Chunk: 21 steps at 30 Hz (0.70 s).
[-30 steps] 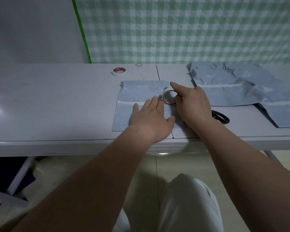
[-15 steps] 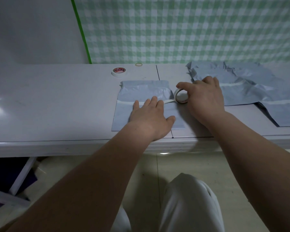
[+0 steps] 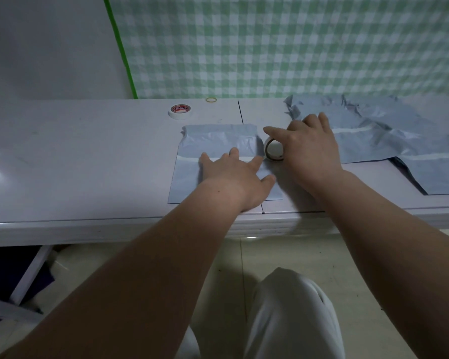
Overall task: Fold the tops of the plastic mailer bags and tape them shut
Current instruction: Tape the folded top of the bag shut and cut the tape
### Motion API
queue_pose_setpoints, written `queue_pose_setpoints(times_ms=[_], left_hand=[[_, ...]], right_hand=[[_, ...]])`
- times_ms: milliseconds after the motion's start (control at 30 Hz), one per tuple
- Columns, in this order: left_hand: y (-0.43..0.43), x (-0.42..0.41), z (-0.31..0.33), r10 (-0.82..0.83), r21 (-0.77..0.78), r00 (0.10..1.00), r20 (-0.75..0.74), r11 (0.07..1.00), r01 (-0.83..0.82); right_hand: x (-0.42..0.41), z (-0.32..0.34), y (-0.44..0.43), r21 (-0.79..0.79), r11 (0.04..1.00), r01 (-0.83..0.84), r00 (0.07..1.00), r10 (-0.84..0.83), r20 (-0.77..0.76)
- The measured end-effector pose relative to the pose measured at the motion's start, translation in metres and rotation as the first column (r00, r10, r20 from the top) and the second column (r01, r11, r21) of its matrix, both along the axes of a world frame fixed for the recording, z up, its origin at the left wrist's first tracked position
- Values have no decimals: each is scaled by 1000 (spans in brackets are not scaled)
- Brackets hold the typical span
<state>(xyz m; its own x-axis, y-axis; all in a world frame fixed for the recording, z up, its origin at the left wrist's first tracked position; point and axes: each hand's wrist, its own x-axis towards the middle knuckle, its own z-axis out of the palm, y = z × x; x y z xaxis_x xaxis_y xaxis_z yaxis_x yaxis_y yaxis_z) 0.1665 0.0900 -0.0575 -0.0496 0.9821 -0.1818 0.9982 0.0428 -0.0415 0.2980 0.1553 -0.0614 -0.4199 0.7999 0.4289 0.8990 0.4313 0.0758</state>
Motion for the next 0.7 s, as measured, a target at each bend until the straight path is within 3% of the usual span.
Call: queue_pose_setpoints(times_ms=[267,700], left_hand=[[-1,7,-4,16,-5,998,-61,1000,-16],[0,7,-4,23,-20,999,-39,1000,-24]], right_hand=[[6,-8,3,-71,997,35,982,-48,-184],[13,-1,0,19,994,108,993,-107,-46]])
